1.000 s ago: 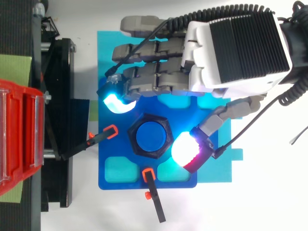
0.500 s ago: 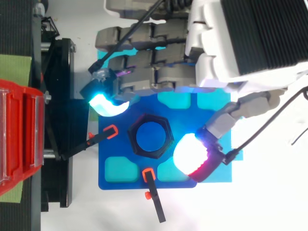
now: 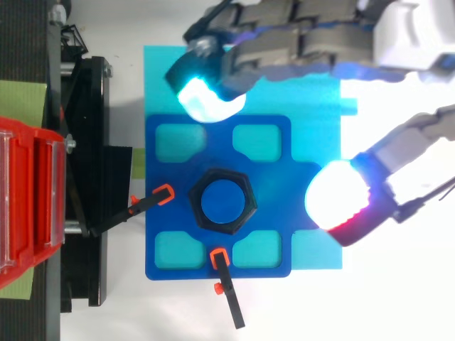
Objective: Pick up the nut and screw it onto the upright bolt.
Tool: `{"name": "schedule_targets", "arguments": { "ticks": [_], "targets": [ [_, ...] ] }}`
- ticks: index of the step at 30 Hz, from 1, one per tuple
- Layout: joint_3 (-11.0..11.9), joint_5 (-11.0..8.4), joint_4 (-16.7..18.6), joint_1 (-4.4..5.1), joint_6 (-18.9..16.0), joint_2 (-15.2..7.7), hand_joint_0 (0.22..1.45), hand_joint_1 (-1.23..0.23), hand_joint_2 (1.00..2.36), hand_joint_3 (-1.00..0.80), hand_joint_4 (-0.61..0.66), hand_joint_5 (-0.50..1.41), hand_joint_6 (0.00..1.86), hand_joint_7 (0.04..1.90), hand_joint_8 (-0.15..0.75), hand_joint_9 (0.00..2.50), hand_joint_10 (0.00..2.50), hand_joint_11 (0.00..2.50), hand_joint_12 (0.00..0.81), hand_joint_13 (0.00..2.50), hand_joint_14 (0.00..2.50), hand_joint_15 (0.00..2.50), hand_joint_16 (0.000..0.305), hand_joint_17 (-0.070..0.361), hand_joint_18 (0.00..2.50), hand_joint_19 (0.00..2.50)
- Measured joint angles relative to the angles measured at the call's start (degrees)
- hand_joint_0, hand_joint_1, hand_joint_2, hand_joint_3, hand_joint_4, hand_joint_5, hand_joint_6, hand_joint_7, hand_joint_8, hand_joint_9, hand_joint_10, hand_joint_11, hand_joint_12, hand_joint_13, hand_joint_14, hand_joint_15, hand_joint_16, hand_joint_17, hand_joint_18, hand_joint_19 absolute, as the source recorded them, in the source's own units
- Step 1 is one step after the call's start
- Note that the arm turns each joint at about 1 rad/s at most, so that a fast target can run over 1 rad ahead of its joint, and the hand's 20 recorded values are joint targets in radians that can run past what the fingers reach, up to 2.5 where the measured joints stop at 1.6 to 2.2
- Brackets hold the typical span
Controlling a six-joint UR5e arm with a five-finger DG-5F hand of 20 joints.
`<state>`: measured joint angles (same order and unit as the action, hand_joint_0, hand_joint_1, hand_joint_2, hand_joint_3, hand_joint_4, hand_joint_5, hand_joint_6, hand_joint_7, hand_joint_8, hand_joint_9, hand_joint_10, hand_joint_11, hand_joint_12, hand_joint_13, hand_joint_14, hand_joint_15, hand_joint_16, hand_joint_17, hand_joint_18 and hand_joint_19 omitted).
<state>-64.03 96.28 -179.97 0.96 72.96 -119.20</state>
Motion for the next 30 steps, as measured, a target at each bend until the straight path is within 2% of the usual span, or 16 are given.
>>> {"name": "schedule_targets", "arguments": {
  "ticks": [3, 6, 9, 13, 16, 19, 21, 25, 26, 28, 30],
  "targets": [
    [-2.65, -3.81, -1.75, 0.55, -1.53, 3.06, 0.46, -0.54, 1.00, -0.50, 0.17, -0.22, 0.50, 0.64, 0.263, 0.41, 0.00, 0.00, 0.375, 0.10, 0.00, 0.00, 0.048, 0.108, 0.00, 0.00],
    [-6.35, -7.20, -0.87, 1.30, -2.70, 6.69, 0.47, -0.52, 1.00, -0.50, 0.16, -0.22, 0.50, 0.64, 0.260, 0.41, 0.00, 0.00, 0.366, 0.10, 0.00, 0.00, 0.047, 0.105, 0.00, 0.00],
    [-10.74, -11.13, 2.44, 2.37, -5.07, 11.03, 0.48, -0.49, 1.00, -0.50, 0.16, -0.22, 0.50, 0.65, 0.250, 0.41, 0.00, 0.00, 0.350, 0.07, 0.00, 0.00, 0.045, 0.101, 0.00, 0.00],
    [-17.10, -16.02, 8.46, 3.73, -8.48, 17.27, 0.49, -0.45, 1.00, -0.50, 0.14, -0.24, 0.50, 0.65, 0.234, 0.27, 0.00, 0.00, 0.349, 0.00, 0.00, 0.00, 0.044, 0.098, 0.00, 0.00],
    [-21.77, -19.54, 11.63, 4.62, -11.44, 19.93, 0.49, -0.45, 1.00, -0.50, 0.14, -0.24, 0.50, 0.64, 0.233, 0.21, 0.00, 0.00, 0.345, 0.00, 0.00, 0.00, 0.044, 0.098, 0.00, 0.00],
    [-25.29, -23.03, 12.43, 5.25, -15.44, 20.78, 0.50, -0.45, 1.00, -0.50, 0.14, -0.24, 0.50, 0.64, 0.228, 0.18, 0.00, 0.00, 0.344, 0.00, 0.00, 0.00, 0.044, 0.098, 0.00, 0.00],
    [-26.26, -24.95, 12.39, 5.49, -18.07, 20.92, 0.50, -0.45, 1.00, -0.50, 0.14, -0.24, 0.50, 0.64, 0.227, 0.18, 0.00, 0.00, 0.345, 0.00, 0.00, 0.00, 0.044, 0.099, 0.00, 0.00],
    [-26.99, -29.37, 10.90, 5.82, -24.43, 21.00, 0.50, -0.46, 1.00, -0.50, 0.13, -0.25, 0.50, 0.64, 0.219, 0.11, 0.00, 0.00, 0.339, 0.00, 0.00, 0.00, 0.043, 0.097, 0.00, 0.00],
    [-27.03, -30.25, 10.40, 5.86, -25.81, 21.00, 0.50, -0.46, 1.00, -0.50, 0.10, -0.26, 0.50, 0.63, 0.233, 0.09, 0.00, 0.00, 0.342, 0.00, 0.00, 0.00, 0.045, 0.101, 0.00, 0.00],
    [-27.08, -32.02, 9.22, 5.97, -29.07, 21.01, 0.50, -0.46, 1.00, -0.50, 0.13, -0.25, 0.50, 0.64, 0.234, 0.09, 0.00, 0.00, 0.347, 0.00, 0.00, 0.00, 0.046, 0.104, 0.00, 0.00],
    [-27.09, -33.12, 8.46, 6.07, -31.78, 21.02, 0.50, -0.44, 1.00, -0.50, 0.11, -0.26, 0.50, 0.65, 0.209, 0.02, 0.00, 0.00, 0.338, 0.00, 0.00, 0.00, 0.045, 0.102, 0.00, 0.00]
  ]
}}
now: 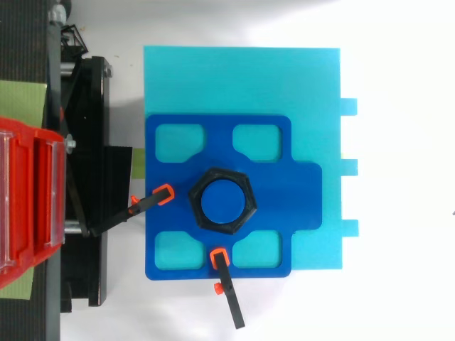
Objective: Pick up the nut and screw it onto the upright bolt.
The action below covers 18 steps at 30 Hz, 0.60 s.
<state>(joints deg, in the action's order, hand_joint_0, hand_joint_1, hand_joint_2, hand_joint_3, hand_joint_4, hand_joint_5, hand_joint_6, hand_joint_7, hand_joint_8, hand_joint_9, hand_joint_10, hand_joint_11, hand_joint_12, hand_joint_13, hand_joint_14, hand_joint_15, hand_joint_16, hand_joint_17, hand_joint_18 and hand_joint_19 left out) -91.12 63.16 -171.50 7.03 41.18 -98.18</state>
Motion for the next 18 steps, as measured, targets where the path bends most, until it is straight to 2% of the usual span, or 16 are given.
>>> {"name": "schedule_targets", "arguments": {
  "ticks": [4, 7, 11, 16, 18],
  "targets": [
    [-0.01, -1.44, -1.21, 0.09, -6.28, 0.01, 0.50, -0.45, 1.00, -0.50, 0.11, -0.26, 0.50, 0.66, 0.211, 0.02, 0.00, 0.00, 0.338, 0.00, 0.00, 0.00, 0.046, 0.103, 0.00, 0.00],
    [-0.02, -1.69, -2.18, 0.09, -9.29, 0.01, 0.49, -0.46, 1.00, -0.50, 0.11, -0.25, 0.50, 0.66, 0.213, 0.03, 0.00, 0.00, 0.339, 0.00, 0.00, 0.00, 0.046, 0.104, 0.00, 0.00],
    [-0.03, -1.66, -3.46, 0.09, -9.66, 0.01, 0.48, -0.51, 1.00, -0.50, 0.08, -0.24, 0.50, 0.68, 0.211, 0.06, 0.00, 0.00, 0.341, 0.00, 0.00, 0.00, 0.048, 0.107, 0.00, 0.00],
    [-0.03, -1.71, -4.01, 0.09, -9.15, 0.01, 0.47, -0.49, 1.00, -0.50, 0.09, -0.24, 0.50, 0.76, 0.205, 0.00, 0.00, 0.00, 0.342, 0.00, 0.00, 0.00, 0.048, 0.107, 0.00, 0.00],
    [-0.02, -1.72, -4.06, 0.09, -9.07, 0.01, 0.47, -0.49, 1.00, -0.50, 0.08, -0.24, 0.50, 0.71, 0.205, 0.00, 0.00, 0.00, 0.343, 0.00, 0.00, 0.00, 0.048, 0.109, 0.00, 0.00]
  ]
}}
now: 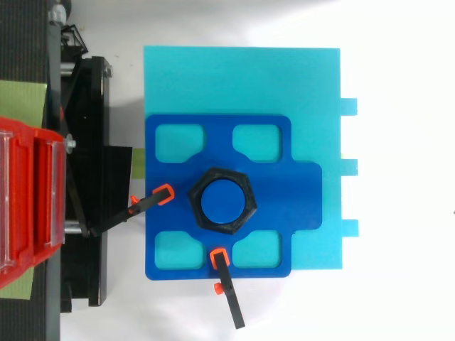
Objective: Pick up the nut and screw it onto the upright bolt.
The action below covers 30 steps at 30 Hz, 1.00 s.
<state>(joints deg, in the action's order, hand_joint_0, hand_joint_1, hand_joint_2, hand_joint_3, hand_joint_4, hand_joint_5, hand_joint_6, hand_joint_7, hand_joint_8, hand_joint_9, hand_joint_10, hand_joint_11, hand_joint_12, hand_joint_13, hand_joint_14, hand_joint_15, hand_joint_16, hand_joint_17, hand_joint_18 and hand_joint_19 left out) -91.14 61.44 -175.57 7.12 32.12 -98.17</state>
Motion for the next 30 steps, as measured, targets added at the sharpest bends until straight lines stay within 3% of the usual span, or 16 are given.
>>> {"name": "schedule_targets", "arguments": {
  "ticks": [30],
  "targets": [
    [0.00, 0.03, -0.04, 0.00, 0.05, 0.02, 0.49, -0.50, 1.00, -0.50, 0.13, -0.24, 0.50, 0.74, 0.215, 0.00, 0.00, 0.00, 0.347, 0.00, 0.00, 0.00, 0.047, 0.107, 0.00, 0.00]
  ]
}}
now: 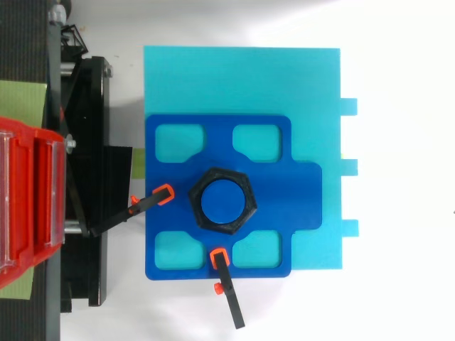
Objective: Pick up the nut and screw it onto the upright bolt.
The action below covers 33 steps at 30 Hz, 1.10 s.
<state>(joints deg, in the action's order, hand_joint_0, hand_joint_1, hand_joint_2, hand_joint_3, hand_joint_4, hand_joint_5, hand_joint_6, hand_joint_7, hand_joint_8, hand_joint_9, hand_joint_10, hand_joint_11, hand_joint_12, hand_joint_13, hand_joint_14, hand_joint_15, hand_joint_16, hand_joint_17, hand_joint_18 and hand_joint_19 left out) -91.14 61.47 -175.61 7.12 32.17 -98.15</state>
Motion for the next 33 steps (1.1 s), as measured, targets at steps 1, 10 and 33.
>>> {"name": "schedule_targets", "arguments": {
  "ticks": [1, 10, 33],
  "targets": [
    [0.00, -0.01, 0.00, 0.00, -0.01, 0.01, 0.49, -0.50, 1.00, -0.50, 0.13, -0.24, 0.50, 0.73, 0.215, 0.00, 0.00, 0.00, 0.347, 0.00, 0.00, 0.00, 0.048, 0.107, 0.00, 0.00],
    [0.00, -0.02, 0.01, 0.00, 0.00, 0.00, 0.49, -0.47, 1.00, -0.50, 0.14, -0.24, 0.50, 0.71, 0.212, 0.00, 0.00, 0.00, 0.347, 0.00, 0.00, 0.00, 0.048, 0.108, 0.00, 0.00],
    [0.00, -0.04, 0.00, 0.00, 0.00, -0.01, 0.49, -0.42, 1.00, -0.50, 0.14, -0.24, 0.50, 0.69, 0.179, 0.02, 0.00, 0.00, 0.325, 0.00, 0.00, 0.00, 0.045, 0.101, 0.00, 0.00]
  ]
}}
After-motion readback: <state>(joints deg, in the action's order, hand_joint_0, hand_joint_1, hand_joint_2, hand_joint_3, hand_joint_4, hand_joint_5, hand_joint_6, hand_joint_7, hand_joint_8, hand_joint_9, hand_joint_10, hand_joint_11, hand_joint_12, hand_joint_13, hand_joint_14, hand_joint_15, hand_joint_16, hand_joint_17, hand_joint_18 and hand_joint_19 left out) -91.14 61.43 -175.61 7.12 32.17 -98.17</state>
